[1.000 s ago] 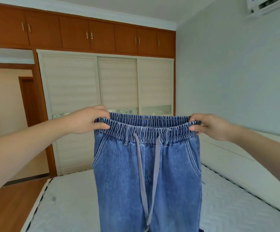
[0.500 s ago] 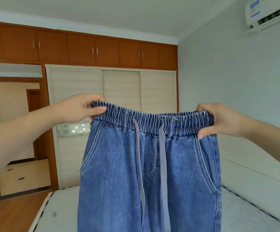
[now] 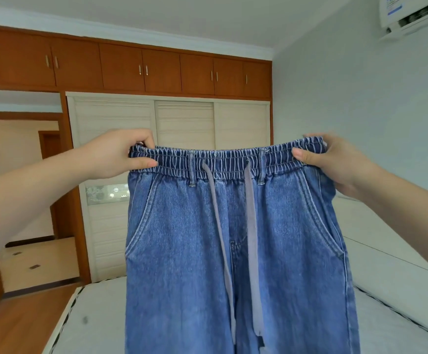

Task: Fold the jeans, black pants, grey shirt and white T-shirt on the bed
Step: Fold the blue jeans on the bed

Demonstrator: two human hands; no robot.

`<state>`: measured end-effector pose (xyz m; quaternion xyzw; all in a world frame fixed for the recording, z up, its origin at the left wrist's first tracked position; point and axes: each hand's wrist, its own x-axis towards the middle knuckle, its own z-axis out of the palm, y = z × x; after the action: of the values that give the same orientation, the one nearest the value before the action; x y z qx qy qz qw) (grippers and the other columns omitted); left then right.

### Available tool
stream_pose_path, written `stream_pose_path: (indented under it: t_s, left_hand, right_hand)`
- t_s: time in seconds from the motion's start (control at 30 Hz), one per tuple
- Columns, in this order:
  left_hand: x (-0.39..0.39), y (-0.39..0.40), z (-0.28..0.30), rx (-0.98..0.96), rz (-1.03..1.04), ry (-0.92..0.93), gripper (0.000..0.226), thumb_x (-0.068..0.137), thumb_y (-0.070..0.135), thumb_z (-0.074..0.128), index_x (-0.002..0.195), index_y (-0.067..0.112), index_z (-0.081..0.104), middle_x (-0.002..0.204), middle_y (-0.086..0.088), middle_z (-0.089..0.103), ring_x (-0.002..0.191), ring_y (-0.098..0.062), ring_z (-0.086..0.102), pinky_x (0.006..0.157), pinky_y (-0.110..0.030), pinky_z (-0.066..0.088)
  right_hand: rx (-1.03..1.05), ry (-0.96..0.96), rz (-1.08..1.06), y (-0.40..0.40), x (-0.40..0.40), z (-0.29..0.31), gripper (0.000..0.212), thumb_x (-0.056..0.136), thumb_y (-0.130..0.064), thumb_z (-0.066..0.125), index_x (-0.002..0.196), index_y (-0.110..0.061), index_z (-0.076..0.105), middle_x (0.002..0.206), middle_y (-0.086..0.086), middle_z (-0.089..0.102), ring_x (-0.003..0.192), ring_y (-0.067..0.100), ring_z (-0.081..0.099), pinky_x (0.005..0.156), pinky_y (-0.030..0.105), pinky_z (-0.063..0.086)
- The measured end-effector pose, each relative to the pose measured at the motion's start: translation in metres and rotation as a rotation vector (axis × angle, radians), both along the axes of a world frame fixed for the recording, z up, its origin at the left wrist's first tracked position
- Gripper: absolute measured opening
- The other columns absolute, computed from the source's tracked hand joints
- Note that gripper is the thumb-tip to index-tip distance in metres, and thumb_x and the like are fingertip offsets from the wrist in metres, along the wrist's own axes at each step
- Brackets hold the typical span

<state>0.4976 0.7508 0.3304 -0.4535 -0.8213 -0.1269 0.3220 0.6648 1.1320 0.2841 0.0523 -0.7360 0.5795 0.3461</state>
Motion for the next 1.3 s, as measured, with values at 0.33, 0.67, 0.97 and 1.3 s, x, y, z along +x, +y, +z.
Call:
stream_pose_path:
  t_s: [0.33, 0.67, 0.97, 1.3]
  left_hand:
    - [-0.01, 0.011, -0.043, 0.205, -0.116, -0.413, 0.012, 0.091, 0.036, 0.062, 0.096, 0.025, 0.062, 0.092, 0.004, 0.071, 0.088, -0.013, 0.066, 0.083, -0.025, 0.051]
    - [0.021, 0.09, -0.08, 1.027, -0.158, -1.078, 0.038, 0.102, 0.017, 0.041, 0.132, -0.004, 0.052, 0.13, -0.023, 0.056, 0.12, -0.033, 0.052, 0.096, -0.034, 0.039]
    - [0.079, 0.143, -0.125, 1.179, -0.326, -0.816, 0.014, 0.093, 0.034, 0.055, 0.097, 0.021, 0.059, 0.087, -0.009, 0.069, 0.077, -0.022, 0.064, 0.076, -0.037, 0.05]
    - [0.083, 0.152, -0.141, 0.86, -0.234, -0.429, 0.025, 0.09, 0.049, 0.059, 0.081, 0.029, 0.048, 0.059, 0.018, 0.059, 0.053, 0.005, 0.053, 0.049, -0.008, 0.037]
  right_hand:
    - [0.104, -0.043, -0.152, 0.002, -0.009, -0.028, 0.028, 0.074, -0.052, 0.067, 0.079, -0.025, 0.068, 0.078, 0.01, 0.075, 0.065, 0.023, 0.071, 0.059, 0.035, 0.056]
    - [-0.605, -0.26, 0.075, -0.039, -0.026, -0.055, 0.033, 0.096, -0.036, 0.057, 0.095, -0.005, 0.07, 0.085, 0.011, 0.075, 0.069, 0.024, 0.072, 0.057, 0.033, 0.058]
    - [-0.366, 0.075, -0.087, -0.099, -0.027, -0.083, 0.046, 0.096, -0.045, 0.056, 0.097, 0.0, 0.067, 0.088, 0.015, 0.075, 0.083, 0.031, 0.072, 0.076, 0.045, 0.058]
    - [-0.043, -0.088, -0.041, -0.117, -0.016, -0.106, 0.069, 0.098, -0.063, 0.018, 0.113, -0.017, 0.068, 0.109, -0.002, 0.072, 0.103, 0.012, 0.066, 0.094, 0.034, 0.048]
